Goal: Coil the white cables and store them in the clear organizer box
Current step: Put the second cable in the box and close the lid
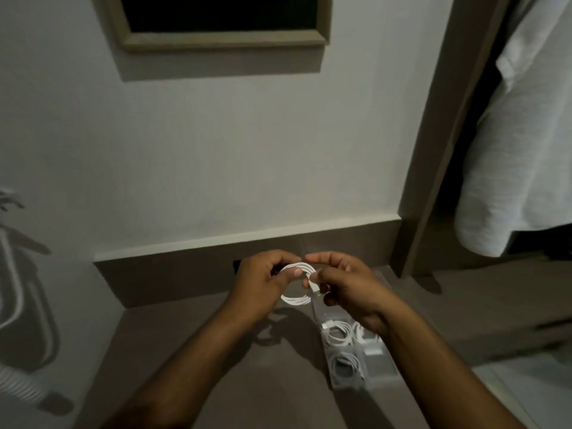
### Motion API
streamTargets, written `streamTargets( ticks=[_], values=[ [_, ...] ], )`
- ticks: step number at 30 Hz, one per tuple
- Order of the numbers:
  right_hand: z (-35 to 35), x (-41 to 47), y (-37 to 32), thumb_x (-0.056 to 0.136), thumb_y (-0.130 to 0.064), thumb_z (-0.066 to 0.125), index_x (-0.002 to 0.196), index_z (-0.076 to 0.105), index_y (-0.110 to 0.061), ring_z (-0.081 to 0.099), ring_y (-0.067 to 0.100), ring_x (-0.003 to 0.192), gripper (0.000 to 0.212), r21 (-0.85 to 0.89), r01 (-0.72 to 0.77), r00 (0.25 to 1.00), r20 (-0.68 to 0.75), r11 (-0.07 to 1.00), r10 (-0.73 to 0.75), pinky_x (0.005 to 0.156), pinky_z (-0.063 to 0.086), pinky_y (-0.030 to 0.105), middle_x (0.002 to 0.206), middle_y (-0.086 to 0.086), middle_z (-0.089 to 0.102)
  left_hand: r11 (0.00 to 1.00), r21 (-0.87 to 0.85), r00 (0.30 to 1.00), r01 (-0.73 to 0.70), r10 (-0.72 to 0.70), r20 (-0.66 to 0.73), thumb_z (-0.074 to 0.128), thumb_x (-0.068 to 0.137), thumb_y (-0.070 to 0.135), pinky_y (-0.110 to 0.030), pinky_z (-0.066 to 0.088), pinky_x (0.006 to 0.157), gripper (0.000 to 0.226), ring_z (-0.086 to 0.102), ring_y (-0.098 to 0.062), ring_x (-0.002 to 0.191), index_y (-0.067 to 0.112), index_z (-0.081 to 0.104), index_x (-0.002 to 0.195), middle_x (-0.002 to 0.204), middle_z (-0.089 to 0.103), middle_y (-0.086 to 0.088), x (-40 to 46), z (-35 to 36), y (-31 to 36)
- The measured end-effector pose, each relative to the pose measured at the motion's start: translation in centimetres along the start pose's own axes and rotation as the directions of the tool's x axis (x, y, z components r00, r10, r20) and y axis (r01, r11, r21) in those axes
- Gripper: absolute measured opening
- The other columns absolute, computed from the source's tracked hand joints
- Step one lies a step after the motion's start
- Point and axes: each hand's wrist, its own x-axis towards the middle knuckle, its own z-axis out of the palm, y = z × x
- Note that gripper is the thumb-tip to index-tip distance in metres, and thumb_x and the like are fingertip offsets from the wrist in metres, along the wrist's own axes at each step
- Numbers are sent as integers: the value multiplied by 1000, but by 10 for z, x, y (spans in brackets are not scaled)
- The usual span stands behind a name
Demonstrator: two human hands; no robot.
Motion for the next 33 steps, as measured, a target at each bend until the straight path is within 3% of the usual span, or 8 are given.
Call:
streamTargets(
  ticks=[5,9,12,15,18,25,30,33],
  values=[
    [-59,-29,28,82,1,61,92,74,-9,57,12,62,19,-203,-76,995,-85,976,59,52,41,23,82,13,74,961,-158,958,227,-191,215,80,72,17,-19,54,58,15,70,-1,65,30,74,78,72,77,10,-5,66,-31],
    [-104,-46,65,83,5,61,88,72,-3,59,15,61,15,-264,-188,967,-217,946,131,51,44,22,81,21,72,876,-160,854,454,-377,359,83,61,27,-49,62,74,21,74,-24,75,28,74,80,76,78,-1,-11,136,-56],
    [-132,-46,92,83,7,62,87,71,2,56,17,58,11,-316,-248,952,-254,916,170,51,44,24,74,19,67,855,-75,802,513,-446,399,82,56,40,-47,59,76,25,75,-25,75,31,73,77,74,78,4,-16,180,-71],
    [-152,-38,119,83,7,62,77,71,-5,55,19,59,17,-364,-281,940,-290,888,179,55,45,28,69,16,65,876,11,814,483,-453,364,83,61,26,-25,54,64,16,66,-3,61,37,72,66,60,72,18,-19,209,-76],
    [-163,-35,143,80,6,65,61,65,-24,55,2,49,35,-474,-274,942,-308,837,134,53,45,22,57,-4,63,886,197,825,420,-463,325,80,68,17,-5,40,63,12,62,-2,70,20,77,80,79,76,7,-18,229,-80],
    [-170,-29,166,81,-5,70,68,74,-4,53,10,57,14,-760,-76,990,-134,645,-41,53,35,18,62,10,65,830,512,844,224,-428,325,62,87,23,-33,47,76,18,66,-26,88,11,76,86,90,73,-12,-24,239,-68],
    [-165,-28,172,91,-9,54,98,68,-6,58,24,98,16,-864,-60,998,-70,500,-1,81,42,28,104,12,62,805,541,845,243,-450,290,53,92,12,-31,44,73,16,63,-25,93,8,67,100,103,67,-13,-34,234,-65],
    [-161,-28,168,93,-11,49,98,68,-6,56,24,100,20,-909,-57,998,-60,412,6,80,39,26,108,13,60,797,591,839,128,-405,364,48,93,11,-32,43,85,22,59,-23,106,9,66,105,112,63,-11,-35,231,-62]
  ],
)
